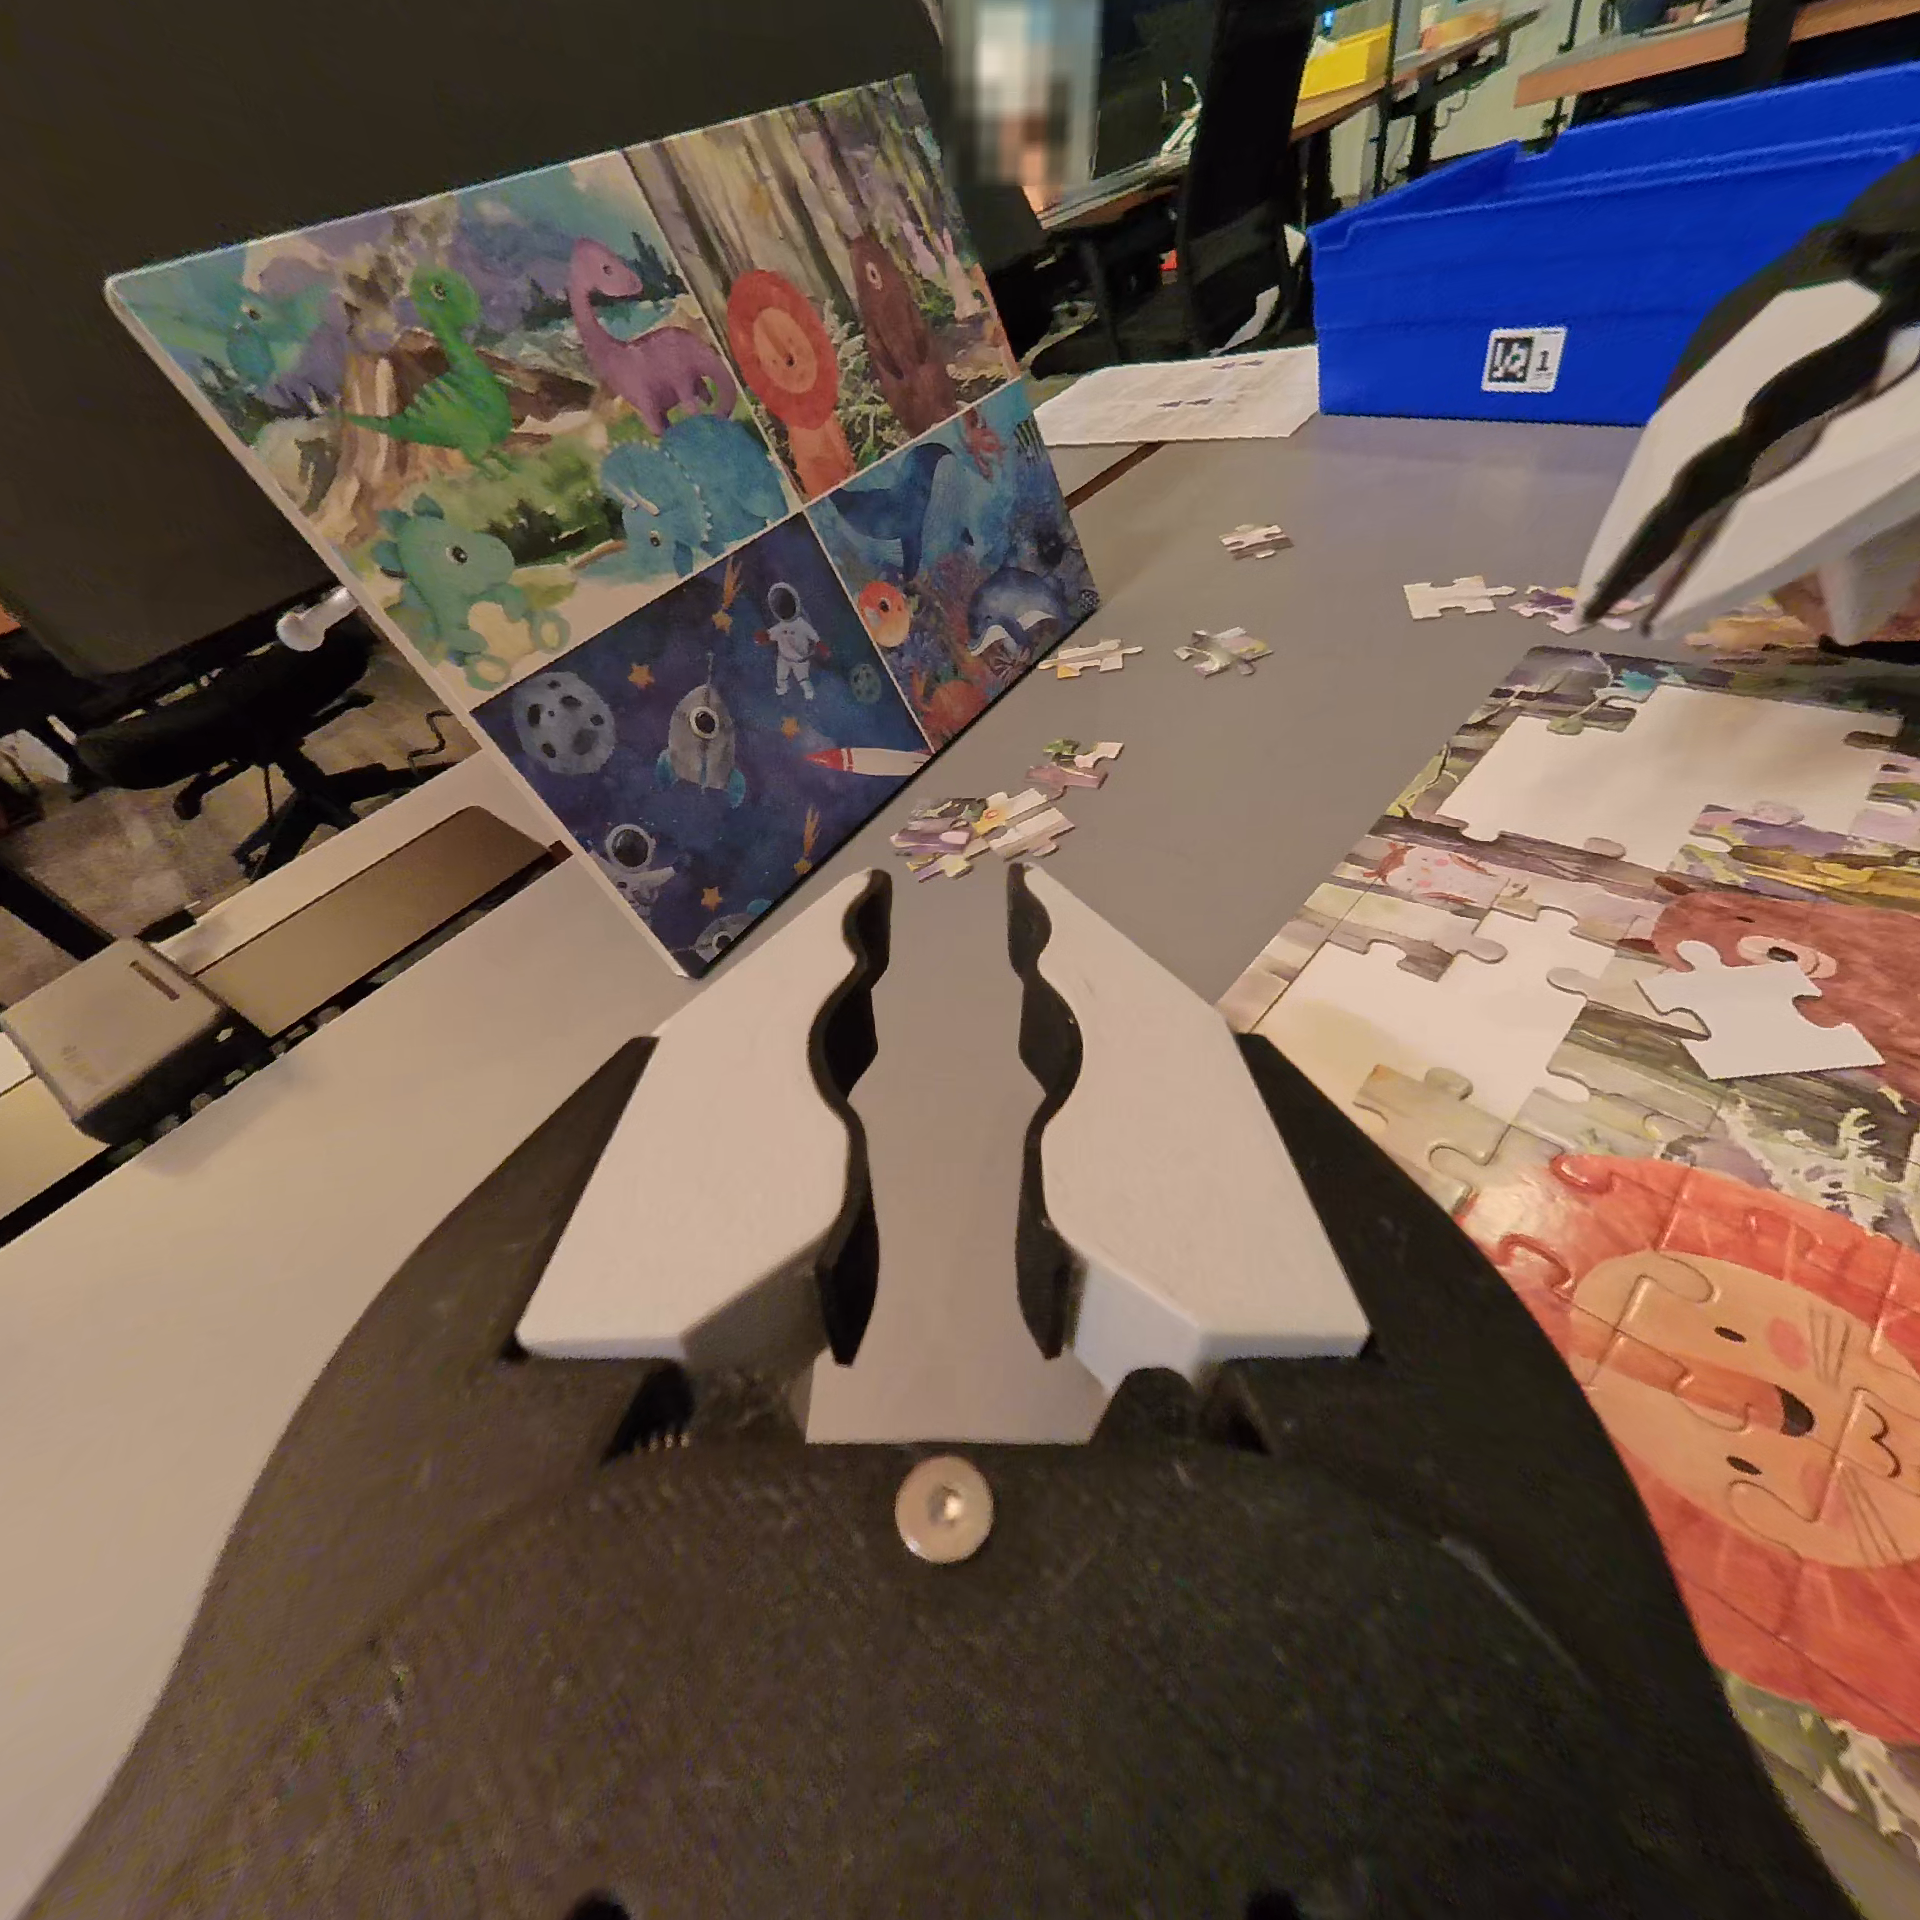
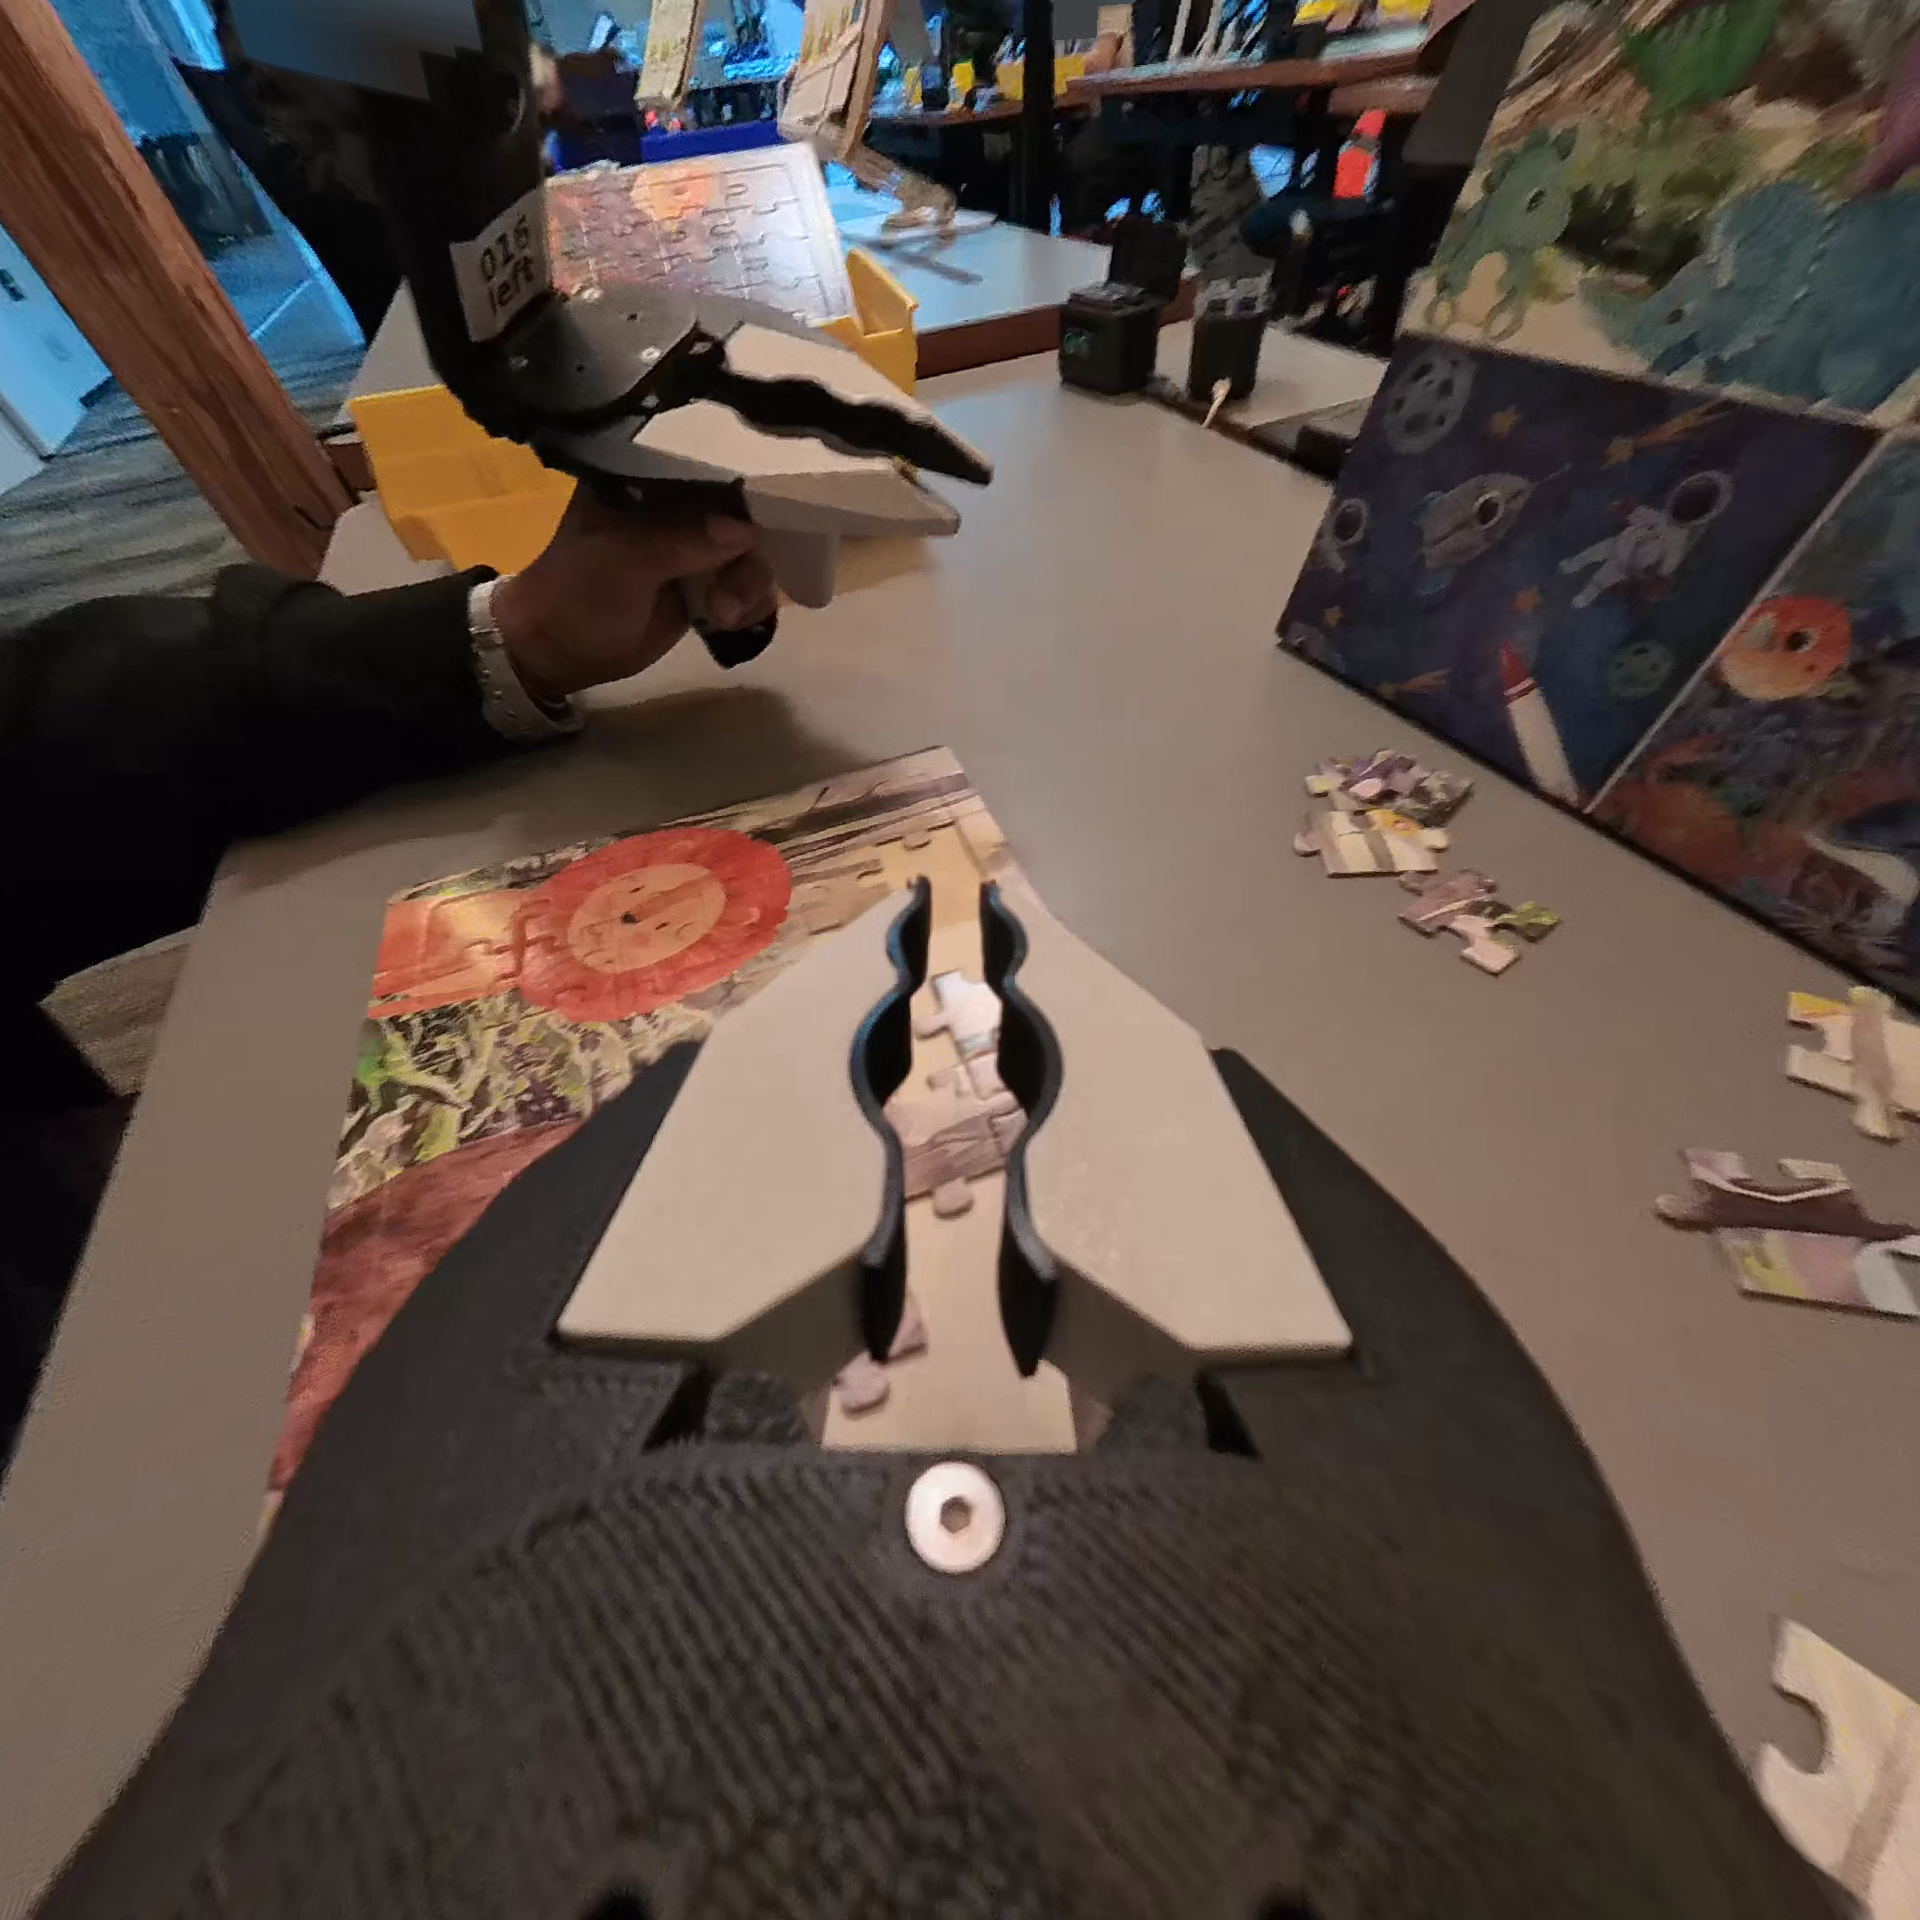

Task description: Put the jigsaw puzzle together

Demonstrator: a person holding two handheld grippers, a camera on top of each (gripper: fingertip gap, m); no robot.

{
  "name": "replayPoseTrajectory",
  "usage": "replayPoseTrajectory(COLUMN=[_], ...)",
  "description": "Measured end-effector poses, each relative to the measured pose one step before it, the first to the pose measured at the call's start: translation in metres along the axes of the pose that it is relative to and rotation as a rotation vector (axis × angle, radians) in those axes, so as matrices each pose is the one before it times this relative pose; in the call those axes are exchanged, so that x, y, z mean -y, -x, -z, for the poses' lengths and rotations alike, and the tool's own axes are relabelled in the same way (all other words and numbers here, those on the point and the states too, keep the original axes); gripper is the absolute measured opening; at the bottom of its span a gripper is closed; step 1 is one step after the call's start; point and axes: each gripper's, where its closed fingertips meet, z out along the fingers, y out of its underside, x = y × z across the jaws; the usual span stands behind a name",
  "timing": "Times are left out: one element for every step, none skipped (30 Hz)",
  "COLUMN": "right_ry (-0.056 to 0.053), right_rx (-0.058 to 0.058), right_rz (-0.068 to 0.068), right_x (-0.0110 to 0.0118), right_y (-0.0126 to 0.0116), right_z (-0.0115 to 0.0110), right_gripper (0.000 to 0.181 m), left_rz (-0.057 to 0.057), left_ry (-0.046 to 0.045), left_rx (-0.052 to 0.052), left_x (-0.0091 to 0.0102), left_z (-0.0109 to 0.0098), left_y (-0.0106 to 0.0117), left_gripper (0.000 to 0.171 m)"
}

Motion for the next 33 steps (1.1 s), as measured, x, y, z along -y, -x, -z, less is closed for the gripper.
replayPoseTrajectory(right_ry=[-0.0275, -0.0304, -0.0252, -0.0180, -0.0135, -0.0114, -0.0102, -0.0084, -0.0061, -0.0037, -0.0016, 0.0004, 0.0023, 0.0035, 0.0037, 0.0030, 0.0022, 0.0011, -0.0008, -0.0023, -0.0034, -0.0046, -0.0061, -0.0071, -0.0072, -0.0066, -0.0053, -0.0034, -0.0016, -0.0007, -0.0001, 0.0010, 0.0020], right_rx=[-0.0268, -0.0261, -0.0242, -0.0200, -0.0159, -0.0133, -0.0110, -0.0081, -0.0064, -0.0050, -0.0032, -0.0018, -0.0009, -0.0005, -0.0002, 0.0001, -0.0002, -0.0003, -0.0009, -0.0023, -0.0034, -0.0038, -0.0040, -0.0041, -0.0039, -0.0035, -0.0034, -0.0029, -0.0019, -0.0009, -0.0001, 0.0003, 0.0004], right_rz=[0.0191, 0.0195, 0.0152, 0.0094, 0.0047, 0.0018, 0.0004, 0.0001, -0.0002, -0.0003, -0.0003, -0.0001, 0.0007, 0.0016, 0.0021, 0.0023, 0.0023, 0.0024, 0.0024, 0.0023, 0.0018, 0.0009, -0.0002, -0.0012, -0.0015, -0.0015, -0.0015, -0.0014, -0.0013, -0.0008, -0.0001, 0.0009, 0.0018], right_x=[0.00378, 0.00408, 0.00360, 0.00283, 0.00247, 0.00216, 0.00169, 0.00132, 0.00086, 0.00012, -0.00022, -0.00074, -0.00095, -0.00110, -0.00120, -0.00100, -0.00081, -0.00049, -0.00007, 0.00018, 0.00058, 0.00073, 0.00119, 0.00133, 0.00123, 0.00117, 0.00083, 0.00050, 0.00018, 0.00008, -0.00009, -0.00031, -0.00035], right_y=[-0.00386, -0.00378, -0.00373, -0.00337, -0.00295, -0.00275, -0.00232, -0.00200, -0.00156, -0.00133, -0.00093, -0.00052, -0.00030, -0.00009, 0.00017, 0.00030, 0.00022, 0.00030, 0.00016, -0.00028, -0.00056, -0.00077, -0.00089, -0.00097, -0.00108, -0.00100, -0.00096, -0.00077, -0.00060, -0.00033, 0.00000, 0.00010, 0.00031], right_z=[0.00241, 0.00286, 0.00281, 0.00261, 0.00226, 0.00205, 0.00164, 0.00138, 0.00104, 0.00052, 0.00028, -0.00017, -0.00040, -0.00055, -0.00066, -0.00067, -0.00061, -0.00041, -0.00011, 0.00013, 0.00046, 0.00060, 0.00090, 0.00088, 0.00100, 0.00095, 0.00070, 0.00055, 0.00035, 0.00005, -0.00001, -0.00022, -0.00023], right_gripper=[0.006, 0.006, 0.006, 0.006, 0.006, 0.006, 0.007, 0.007, 0.007, 0.008, 0.008, 0.008, 0.008, 0.008, 0.008, 0.008, 0.008, 0.008, 0.008, 0.008, 0.008, 0.008, 0.007, 0.008, 0.008, 0.008, 0.008, 0.008, 0.008, 0.009, 0.009, 0.009, 0.009], left_rz=[-0.0013, -0.0022, -0.0024, -0.0021, -0.0022, -0.0015, -0.0003, 0.0008, 0.0019, 0.0036, 0.0058, 0.0073, 0.0080, 0.0086, 0.0084, 0.0072, 0.0053, 0.0030, 0.0018, 0.0011, 0.0008, 0.0006, -0.0001, -0.0010, -0.0014, -0.0013, -0.0008, -0.0004, 0.0004, 0.0009, 0.0011, 0.0011, 0.0010], left_ry=[-0.00055, 0.00042, 0.00134, 0.00135, 0.00093, 0.00064, 0.00008, 0.00020, 0.00036, -0.00081, -0.00107, -0.00111, -0.00235, -0.00268, -0.00222, -0.00118, -0.00112, -0.00087, 0.00014, 0.00075, 0.00175, 0.00238, 0.00205, 0.00165, 0.00078, 0.00004, 0.00018, 0.00014, -0.00017, -0.00051, -0.00071, -0.00080, -0.00006], left_rx=[-0.0050, -0.0034, -0.0024, -0.0016, -0.0001, 0.0023, 0.0028, 0.0046, 0.0057, 0.0060, 0.0059, 0.0052, 0.0047, 0.0040, 0.0030, 0.0025, 0.0028, 0.0032, 0.0024, 0.0007, -0.0008, -0.0017, -0.0020, -0.0020, -0.0013, -0.0014, -0.0013, -0.0005, -0.0002, -0.0002, 0.0001, 0.0001, -0.0003], left_x=[0.00050, 0.00018, -0.00007, -0.00016, -0.00017, -0.00015, -0.00020, -0.00034, -0.00049, -0.00045, -0.00050, -0.00058, -0.00029, -0.00023, -0.00025, -0.00027, -0.00031, -0.00011, -0.00027, -0.00037, -0.00043, -0.00053, -0.00039, -0.00039, -0.00010, 0.00000, 0.00005, 0.00001, 0.00002, 0.00002, 0.00014, 0.00003, -0.00001], left_z=[-0.00054, -0.00051, -0.00041, -0.00015, -0.00006, 0.00011, 0.00032, 0.00050, 0.00060, 0.00068, 0.00068, 0.00070, 0.00077, 0.00067, 0.00063, 0.00054, 0.00041, 0.00031, 0.00026, 0.00011, -0.00015, -0.00046, -0.00030, -0.00031, -0.00020, -0.00017, -0.00016, -0.00005, -0.00001, 0.00008, 0.00009, 0.00012, -0.00002], left_y=[-0.00152, -0.00127, -0.00107, -0.00082, -0.00046, 0.00020, 0.00048, 0.00101, 0.00150, 0.00180, 0.00197, 0.00213, 0.00192, 0.00185, 0.00165, 0.00131, 0.00131, 0.00104, 0.00071, 0.00027, -0.00003, -0.00027, -0.00036, -0.00059, -0.00041, -0.00049, -0.00036, -0.00012, -0.00005, 0.00006, 0.00011, 0.00017, 0.00003], left_gripper=[0.021, 0.021, 0.021, 0.021, 0.021, 0.021, 0.021, 0.021, 0.021, 0.021, 0.021, 0.021, 0.021, 0.021, 0.021, 0.022, 0.022, 0.022, 0.022, 0.022, 0.022, 0.022, 0.022, 0.023, 0.023, 0.023, 0.023, 0.023, 0.023, 0.023, 0.023, 0.023, 0.023])
